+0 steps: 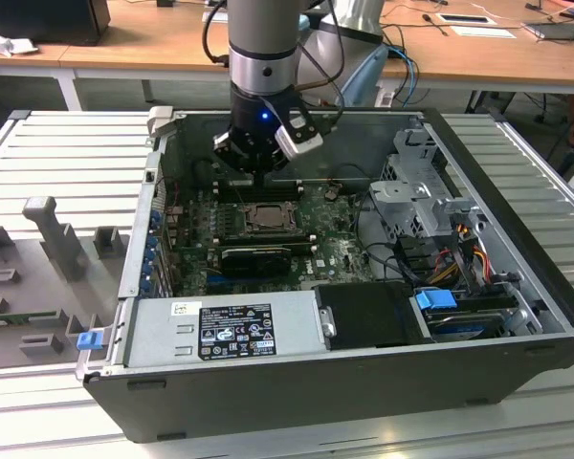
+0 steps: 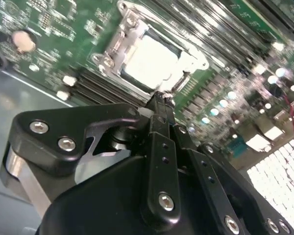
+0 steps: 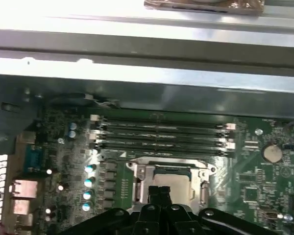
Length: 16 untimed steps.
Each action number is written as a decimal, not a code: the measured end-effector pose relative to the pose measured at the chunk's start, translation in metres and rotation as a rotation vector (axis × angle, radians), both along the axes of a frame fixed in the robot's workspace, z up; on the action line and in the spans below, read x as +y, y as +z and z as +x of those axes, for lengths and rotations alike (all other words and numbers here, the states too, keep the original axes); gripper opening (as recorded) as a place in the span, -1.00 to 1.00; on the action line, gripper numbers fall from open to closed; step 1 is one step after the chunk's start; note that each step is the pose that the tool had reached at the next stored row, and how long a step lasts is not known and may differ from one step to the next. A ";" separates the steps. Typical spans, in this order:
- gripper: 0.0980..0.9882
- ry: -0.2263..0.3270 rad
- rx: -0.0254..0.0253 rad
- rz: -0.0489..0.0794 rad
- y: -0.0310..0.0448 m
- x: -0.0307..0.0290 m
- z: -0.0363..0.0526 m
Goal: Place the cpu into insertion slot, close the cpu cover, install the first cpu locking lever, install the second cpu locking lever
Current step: 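Install the first cpu locking lever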
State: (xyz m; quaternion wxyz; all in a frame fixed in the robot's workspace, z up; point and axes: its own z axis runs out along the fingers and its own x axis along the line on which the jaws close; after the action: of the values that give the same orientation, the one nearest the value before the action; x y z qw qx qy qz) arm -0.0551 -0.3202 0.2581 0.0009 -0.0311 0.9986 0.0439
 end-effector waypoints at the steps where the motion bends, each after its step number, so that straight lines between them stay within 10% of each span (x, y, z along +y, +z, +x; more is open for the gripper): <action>1: -0.98 0.000 -0.0002 0.002 -0.0001 0.0000 -0.0051; 16: -0.98 0.000 -0.0006 0.008 -0.0008 0.0010 -0.0548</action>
State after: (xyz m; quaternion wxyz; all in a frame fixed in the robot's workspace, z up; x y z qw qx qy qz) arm -0.1100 -0.3192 0.2573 0.0013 -0.0311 0.9984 0.0477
